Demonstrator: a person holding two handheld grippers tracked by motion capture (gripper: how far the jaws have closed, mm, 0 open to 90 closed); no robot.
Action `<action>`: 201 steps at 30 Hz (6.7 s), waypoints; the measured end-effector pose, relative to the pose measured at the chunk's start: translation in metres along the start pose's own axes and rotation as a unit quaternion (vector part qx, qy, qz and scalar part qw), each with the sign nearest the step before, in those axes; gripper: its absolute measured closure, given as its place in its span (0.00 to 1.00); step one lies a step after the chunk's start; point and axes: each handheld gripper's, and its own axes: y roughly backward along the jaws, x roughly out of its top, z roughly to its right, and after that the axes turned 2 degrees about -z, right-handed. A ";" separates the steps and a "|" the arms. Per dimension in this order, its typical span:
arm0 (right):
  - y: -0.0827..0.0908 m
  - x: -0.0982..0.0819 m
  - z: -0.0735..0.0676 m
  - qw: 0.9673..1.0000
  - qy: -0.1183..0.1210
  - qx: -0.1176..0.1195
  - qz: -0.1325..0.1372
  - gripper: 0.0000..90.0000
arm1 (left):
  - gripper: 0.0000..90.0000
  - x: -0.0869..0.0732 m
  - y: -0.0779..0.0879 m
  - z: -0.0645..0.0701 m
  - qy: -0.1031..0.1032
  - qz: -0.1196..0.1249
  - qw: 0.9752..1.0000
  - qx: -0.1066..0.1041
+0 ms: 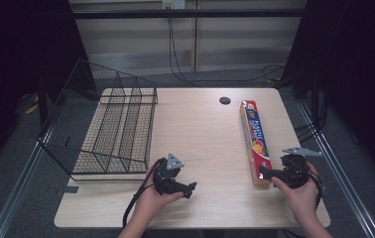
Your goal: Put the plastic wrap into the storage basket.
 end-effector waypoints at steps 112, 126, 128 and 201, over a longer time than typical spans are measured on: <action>-0.001 0.072 -0.014 0.993 0.078 0.079 -0.038 0.52 | 0.00 0.097 0.026 -0.003 -0.070 -0.032 0.991 -0.107; 0.010 0.062 -0.035 0.977 0.157 0.140 -0.047 0.52 | 0.01 0.134 0.027 -0.005 -0.169 -0.020 0.980 -0.101; 0.011 0.061 -0.037 0.974 0.160 0.152 -0.053 0.52 | 0.03 0.139 0.025 -0.006 -0.173 -0.025 0.978 -0.112; 0.009 0.047 -0.041 0.944 0.243 0.218 -0.040 0.03 | 0.50 0.189 0.059 -0.046 -0.058 -0.266 0.961 -0.053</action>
